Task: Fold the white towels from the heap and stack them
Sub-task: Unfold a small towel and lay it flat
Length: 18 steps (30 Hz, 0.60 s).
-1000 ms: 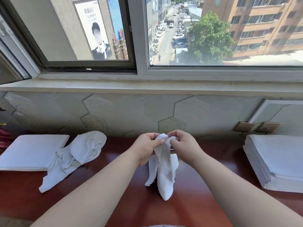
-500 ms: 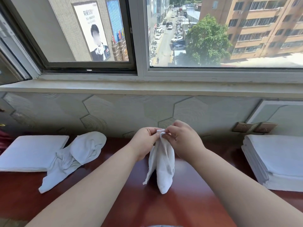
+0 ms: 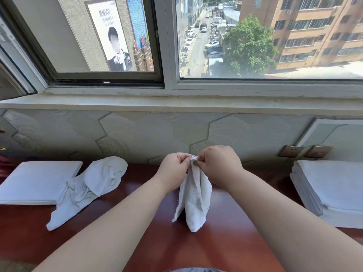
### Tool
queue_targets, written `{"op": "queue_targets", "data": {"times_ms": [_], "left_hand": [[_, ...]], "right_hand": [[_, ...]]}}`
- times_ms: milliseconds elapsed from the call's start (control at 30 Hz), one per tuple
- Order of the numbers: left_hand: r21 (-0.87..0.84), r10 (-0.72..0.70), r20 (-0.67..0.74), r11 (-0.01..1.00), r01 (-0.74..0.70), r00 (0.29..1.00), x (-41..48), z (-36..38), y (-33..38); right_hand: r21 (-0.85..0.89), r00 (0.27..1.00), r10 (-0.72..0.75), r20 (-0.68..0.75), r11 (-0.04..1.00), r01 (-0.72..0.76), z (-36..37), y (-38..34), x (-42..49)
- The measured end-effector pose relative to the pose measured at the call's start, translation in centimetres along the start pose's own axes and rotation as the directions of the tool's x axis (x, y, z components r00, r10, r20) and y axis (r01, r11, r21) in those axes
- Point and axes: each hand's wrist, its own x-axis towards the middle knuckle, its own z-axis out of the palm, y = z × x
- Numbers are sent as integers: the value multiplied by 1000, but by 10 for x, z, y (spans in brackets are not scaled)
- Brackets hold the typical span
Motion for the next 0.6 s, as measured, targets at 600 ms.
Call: {"op": "queue_targets", "data": {"times_ms": [600], "left_hand": [[122,155,-132,983,-139,979,16,-10,2]], "right_hand": [[297,973,29,229,950,-98,12,10,20]]}}
